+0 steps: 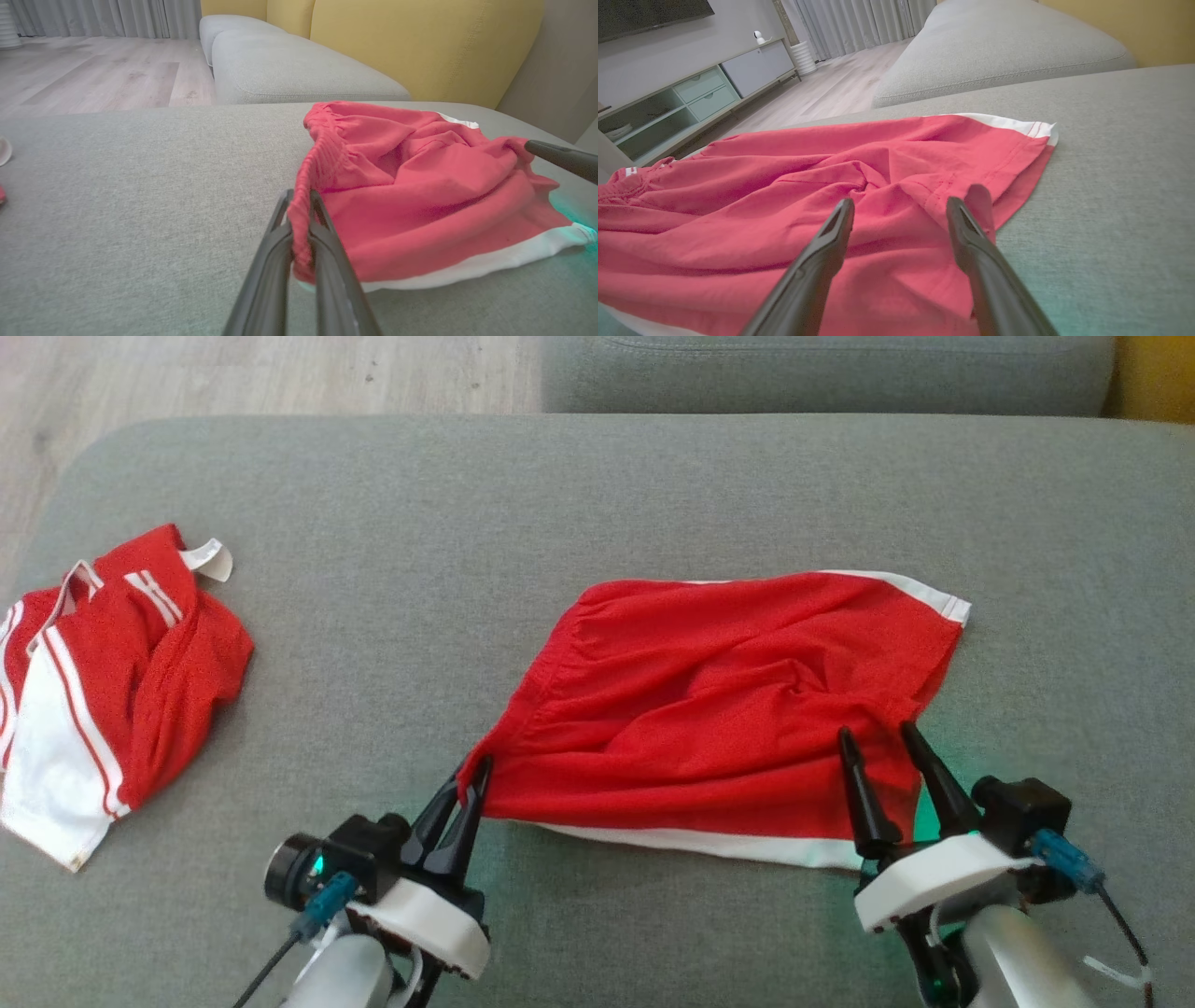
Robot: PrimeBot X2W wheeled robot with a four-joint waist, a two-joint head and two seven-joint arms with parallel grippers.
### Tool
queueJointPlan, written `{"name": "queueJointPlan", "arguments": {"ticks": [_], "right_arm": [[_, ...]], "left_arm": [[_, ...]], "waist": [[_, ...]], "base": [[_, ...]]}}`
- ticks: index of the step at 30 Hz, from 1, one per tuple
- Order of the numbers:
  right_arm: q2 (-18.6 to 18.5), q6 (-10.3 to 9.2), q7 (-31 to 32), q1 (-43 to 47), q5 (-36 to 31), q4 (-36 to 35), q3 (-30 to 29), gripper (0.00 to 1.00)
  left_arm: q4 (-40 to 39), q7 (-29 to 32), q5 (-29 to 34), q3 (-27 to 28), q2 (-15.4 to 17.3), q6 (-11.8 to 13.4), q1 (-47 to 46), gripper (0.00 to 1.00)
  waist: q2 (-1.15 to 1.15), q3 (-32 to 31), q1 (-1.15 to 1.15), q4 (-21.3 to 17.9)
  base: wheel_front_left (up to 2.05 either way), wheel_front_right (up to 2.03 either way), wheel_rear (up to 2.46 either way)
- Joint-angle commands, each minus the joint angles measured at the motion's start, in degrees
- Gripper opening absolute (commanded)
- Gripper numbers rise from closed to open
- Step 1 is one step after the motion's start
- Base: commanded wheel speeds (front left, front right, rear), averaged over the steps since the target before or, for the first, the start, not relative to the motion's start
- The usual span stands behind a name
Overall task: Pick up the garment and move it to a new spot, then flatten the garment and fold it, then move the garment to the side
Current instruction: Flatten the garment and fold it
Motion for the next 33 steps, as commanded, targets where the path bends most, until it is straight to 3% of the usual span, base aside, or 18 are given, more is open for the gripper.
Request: {"name": "queueJointPlan", "arguments": {"ticks": [1,10,19,21,22,24,26,33], "right_arm": [[0.55,-0.04,-0.37,-1.22,0.17,-1.29,1.42,1.00],[0.66,-0.04,-0.37,-3.31,0.60,-1.08,2.91,1.00],[0.44,-0.04,-0.37,-3.89,1.09,-1.70,3.11,1.00],[0.47,-0.04,-0.37,-3.79,1.17,-1.69,3.12,1.00],[0.51,-0.04,-0.37,-3.74,1.21,-1.65,3.13,1.00],[0.66,-0.04,-0.37,-3.64,1.26,-1.60,3.10,1.00],[0.90,-0.04,-0.37,-3.45,1.15,-1.81,3.04,1.00],[1.94,-0.04,-0.37,-0.77,-0.01,-4.37,0.67,1.00]], "left_arm": [[-2.36,-0.55,0.74,2.93,0.43,0.21,-1.68,0.00],[1.76,-0.55,1.22,6.11,-1.10,1.03,-4.42,0.00],[11.07,-0.55,0.98,11.02,-2.72,5.41,-10.96,0.11],[13.87,-0.55,0.57,11.80,-3.01,6.12,-11.80,0.31],[15.47,-0.55,0.38,12.03,-3.13,6.39,-12.20,0.46],[17.74,-0.55,-0.22,12.78,-3.42,6.90,-12.98,1.00],[18.28,-0.55,-0.19,13.23,-3.66,7.34,-13.34,1.00],[5.50,-0.55,3.25,18.35,-3.59,9.25,-5.33,1.00]], "waist": [[0.00,0.22,0.01,0.05],[0.00,3.13,0.01,-3.87],[0.00,4.89,0.01,-7.11],[0.00,4.71,0.01,-7.34],[0.00,4.47,0.01,-7.41],[0.00,3.87,0.01,-7.44],[0.00,3.07,0.01,-7.41],[0.00,-1.29,0.01,-6.33]], "base": [[0.00,0.00,0.00],[0.00,0.00,0.00],[0.00,0.00,0.00],[0.00,0.00,0.00],[0.00,0.00,0.00],[0.00,0.00,0.00],[0.00,0.00,0.00],[0.00,0.00,0.00]]}}
